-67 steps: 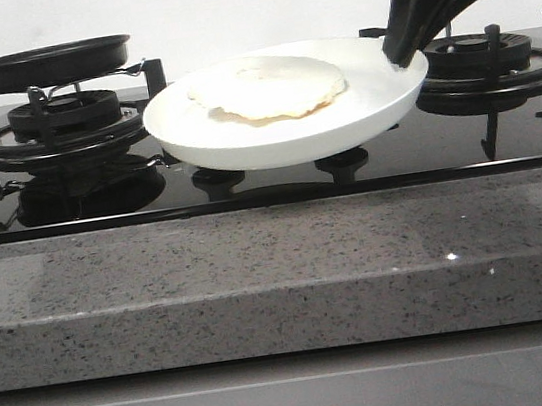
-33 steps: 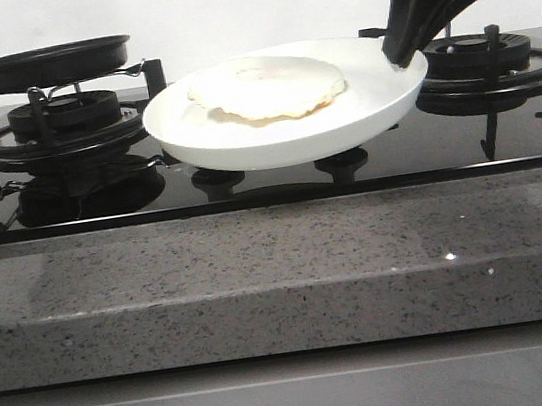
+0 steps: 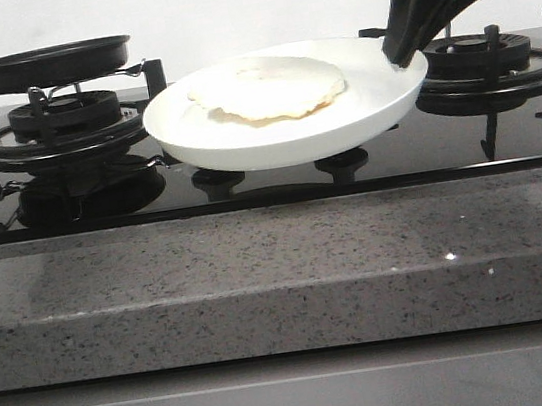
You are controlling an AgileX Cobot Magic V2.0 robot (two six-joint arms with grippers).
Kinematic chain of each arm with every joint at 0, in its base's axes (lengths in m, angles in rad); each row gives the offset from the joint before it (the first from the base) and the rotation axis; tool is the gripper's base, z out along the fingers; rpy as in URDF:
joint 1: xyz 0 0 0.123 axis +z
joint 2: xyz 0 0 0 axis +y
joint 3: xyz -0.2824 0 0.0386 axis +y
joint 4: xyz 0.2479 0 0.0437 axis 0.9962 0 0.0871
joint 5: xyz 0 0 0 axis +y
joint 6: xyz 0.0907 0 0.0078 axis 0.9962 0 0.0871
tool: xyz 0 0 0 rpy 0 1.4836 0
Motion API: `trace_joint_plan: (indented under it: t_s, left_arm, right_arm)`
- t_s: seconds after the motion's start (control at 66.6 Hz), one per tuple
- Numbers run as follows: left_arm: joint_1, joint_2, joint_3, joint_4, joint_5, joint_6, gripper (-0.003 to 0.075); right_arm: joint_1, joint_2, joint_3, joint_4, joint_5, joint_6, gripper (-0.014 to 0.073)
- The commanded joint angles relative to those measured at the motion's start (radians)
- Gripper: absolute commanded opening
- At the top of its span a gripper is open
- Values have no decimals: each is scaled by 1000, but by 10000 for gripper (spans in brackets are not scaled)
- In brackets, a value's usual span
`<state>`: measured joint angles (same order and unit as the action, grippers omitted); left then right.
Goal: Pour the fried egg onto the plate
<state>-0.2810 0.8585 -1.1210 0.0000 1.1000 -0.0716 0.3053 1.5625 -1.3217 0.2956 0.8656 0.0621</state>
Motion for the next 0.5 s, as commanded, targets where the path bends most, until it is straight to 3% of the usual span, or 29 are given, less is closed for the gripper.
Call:
trace_joint_plan:
  t_s: [0.0,0.165,0.481]
  left_arm:
    - [-12,-54,42,12,-59,-17,405]
    - [-12,-118,134,23,-59,-17,405]
    - [-12,-127,145,24,-59,-17,405]
  right_arm:
    - [2,-46,-24,15,-46,-2,-110]
    - [2,-46,-24,15,-46,-2,-110]
    - [2,-46,-24,16,-46,-2,-110]
